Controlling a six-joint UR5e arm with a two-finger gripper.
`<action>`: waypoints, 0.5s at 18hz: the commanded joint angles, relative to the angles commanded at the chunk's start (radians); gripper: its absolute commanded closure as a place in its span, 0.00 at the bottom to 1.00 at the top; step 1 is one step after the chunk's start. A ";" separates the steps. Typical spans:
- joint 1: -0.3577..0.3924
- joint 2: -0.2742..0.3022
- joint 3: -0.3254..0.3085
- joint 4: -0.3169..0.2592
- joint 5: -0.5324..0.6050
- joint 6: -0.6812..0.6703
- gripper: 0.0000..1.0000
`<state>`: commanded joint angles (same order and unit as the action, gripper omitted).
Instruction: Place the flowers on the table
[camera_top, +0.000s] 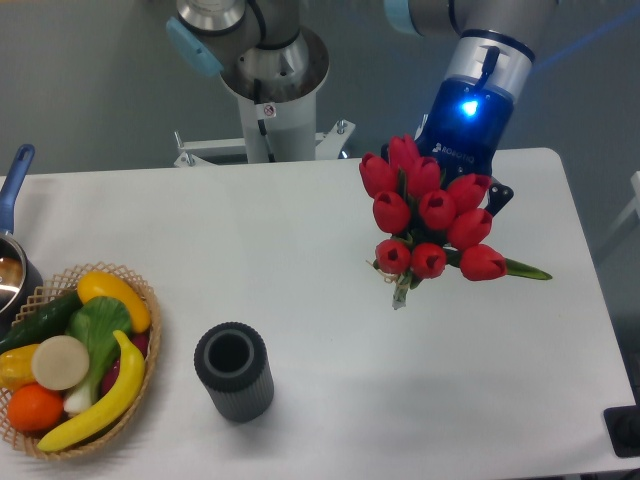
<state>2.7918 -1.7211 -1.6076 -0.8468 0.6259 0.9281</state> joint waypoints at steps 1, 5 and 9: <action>0.000 0.002 -0.005 0.000 0.002 0.000 0.52; -0.011 0.020 -0.014 0.000 0.115 0.003 0.52; -0.023 0.044 -0.038 -0.002 0.225 0.003 0.52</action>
<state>2.7689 -1.6767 -1.6459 -0.8483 0.8512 0.9311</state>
